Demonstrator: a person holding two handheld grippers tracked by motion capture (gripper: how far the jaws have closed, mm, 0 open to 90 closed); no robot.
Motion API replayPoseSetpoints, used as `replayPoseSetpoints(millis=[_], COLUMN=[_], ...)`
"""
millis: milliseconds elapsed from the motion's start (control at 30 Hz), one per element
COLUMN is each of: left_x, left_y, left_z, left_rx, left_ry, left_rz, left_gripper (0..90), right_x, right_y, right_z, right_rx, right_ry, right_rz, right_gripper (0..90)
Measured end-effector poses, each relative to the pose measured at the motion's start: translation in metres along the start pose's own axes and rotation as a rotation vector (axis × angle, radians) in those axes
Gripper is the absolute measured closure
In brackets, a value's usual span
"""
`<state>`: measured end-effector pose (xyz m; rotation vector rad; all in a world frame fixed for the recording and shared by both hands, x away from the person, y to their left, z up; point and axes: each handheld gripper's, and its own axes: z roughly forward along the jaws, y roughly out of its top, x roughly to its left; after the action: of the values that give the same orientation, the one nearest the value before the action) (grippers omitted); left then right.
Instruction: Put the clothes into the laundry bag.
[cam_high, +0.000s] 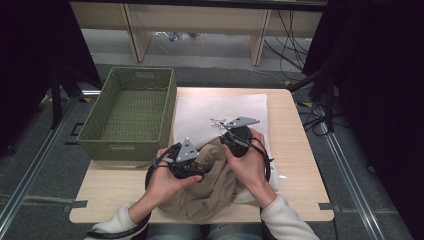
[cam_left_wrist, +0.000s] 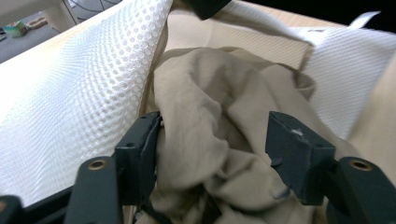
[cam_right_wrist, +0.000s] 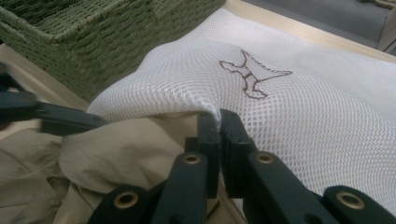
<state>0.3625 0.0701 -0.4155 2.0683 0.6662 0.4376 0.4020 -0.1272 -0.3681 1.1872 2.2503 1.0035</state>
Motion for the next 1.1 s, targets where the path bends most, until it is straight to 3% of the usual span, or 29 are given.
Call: replayPoseSetpoints(millis=[167,233,300,367,433,467,500,567,633,733,833,1100], left_x=[-0.001,0.001,0.003,0.001,0.001,-0.001,-0.002,-0.001,-0.002,0.000,0.002,0.007], left_y=[-0.007,-0.011,-0.015,-0.018,-0.019,-0.020,-0.020,-0.020,-0.020,-0.020,-0.021,-0.021], left_z=[-0.014,-0.014,-0.008,0.002,0.010,0.016,0.020,0.026,0.032,0.037,0.041,0.044], left_rx=[-0.016,0.010,0.019,0.031,0.040,0.045,0.054,0.071,0.081,0.096,0.114,0.088], left_ry=[0.003,0.011,0.018,0.020,0.043,0.003,-0.007,0.024,0.020,0.035,0.044,0.043], left_rz=[-0.010,-0.011,-0.002,-0.020,-0.012,-0.034,-0.056,-0.039,-0.054,-0.041,-0.029,-0.046], left_gripper=[37.9,40.3,44.1,48.8,52.8,54.2,55.4,57.2,58.4,61.0,69.0,85.3], right_x=[0.000,0.000,0.001,0.001,0.001,0.001,0.000,0.000,0.001,0.000,0.001,0.004], right_y=[0.000,0.000,-0.001,-0.001,-0.002,-0.001,-0.001,-0.001,-0.001,-0.001,-0.001,-0.001], right_z=[0.000,0.001,0.000,0.002,0.003,0.002,0.002,0.002,0.002,0.002,0.002,0.002], right_rx=[0.012,0.009,0.017,0.013,0.003,0.018,0.015,0.017,0.021,0.015,0.020,0.016], right_ry=[0.002,0.000,0.004,0.011,-0.001,0.002,-0.001,0.001,0.005,0.002,0.004,0.008], right_rz=[0.021,0.009,0.022,0.027,0.010,0.018,0.000,0.002,0.011,-0.004,0.008,-0.008], right_gripper=[88.5,88.5,88.5,88.5,88.5,88.5,88.5,88.5,88.5,88.5,88.5,88.5])
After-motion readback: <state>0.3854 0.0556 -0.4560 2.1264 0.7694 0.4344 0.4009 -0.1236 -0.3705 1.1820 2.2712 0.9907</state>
